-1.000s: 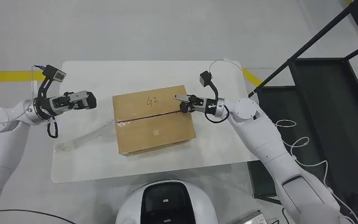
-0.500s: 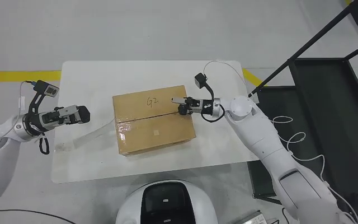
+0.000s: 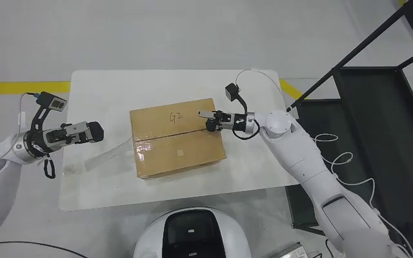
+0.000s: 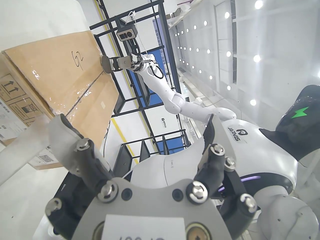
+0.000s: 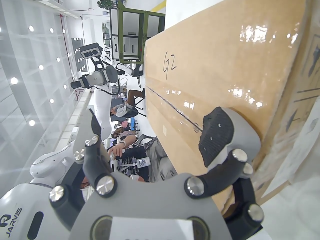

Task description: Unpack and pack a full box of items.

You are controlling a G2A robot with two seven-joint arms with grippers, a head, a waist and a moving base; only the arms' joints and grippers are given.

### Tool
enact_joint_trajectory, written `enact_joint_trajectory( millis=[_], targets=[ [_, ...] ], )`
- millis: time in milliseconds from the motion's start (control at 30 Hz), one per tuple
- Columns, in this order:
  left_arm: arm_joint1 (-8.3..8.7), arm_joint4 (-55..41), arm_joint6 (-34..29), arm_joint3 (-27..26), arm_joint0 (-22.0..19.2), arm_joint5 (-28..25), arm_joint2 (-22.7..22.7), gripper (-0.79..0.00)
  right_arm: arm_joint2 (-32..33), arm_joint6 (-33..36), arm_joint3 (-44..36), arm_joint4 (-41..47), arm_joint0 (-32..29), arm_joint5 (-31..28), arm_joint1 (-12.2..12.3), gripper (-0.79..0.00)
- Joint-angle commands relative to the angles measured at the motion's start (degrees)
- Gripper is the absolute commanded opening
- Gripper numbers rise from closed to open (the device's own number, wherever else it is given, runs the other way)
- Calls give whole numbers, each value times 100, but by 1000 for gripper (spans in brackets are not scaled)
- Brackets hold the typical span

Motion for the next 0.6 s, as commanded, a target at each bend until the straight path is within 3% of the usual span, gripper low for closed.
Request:
enact_joint_trajectory(
  millis=[0,133,333,567],
  targets=[
    [-14,96,725,-224,48,232,-27,0,0,0,0,0,0,0,0,0],
    [-9,20,1613,-730,476,635,-263,0,0,0,0,0,0,0,0,0],
    [32,239,2588,-1888,1677,894,-766,0,0,0,0,0,0,0,0,0],
    [-2,232,3768,-2652,2918,1318,-1178,0,0,0,0,0,0,0,0,0]
  ],
)
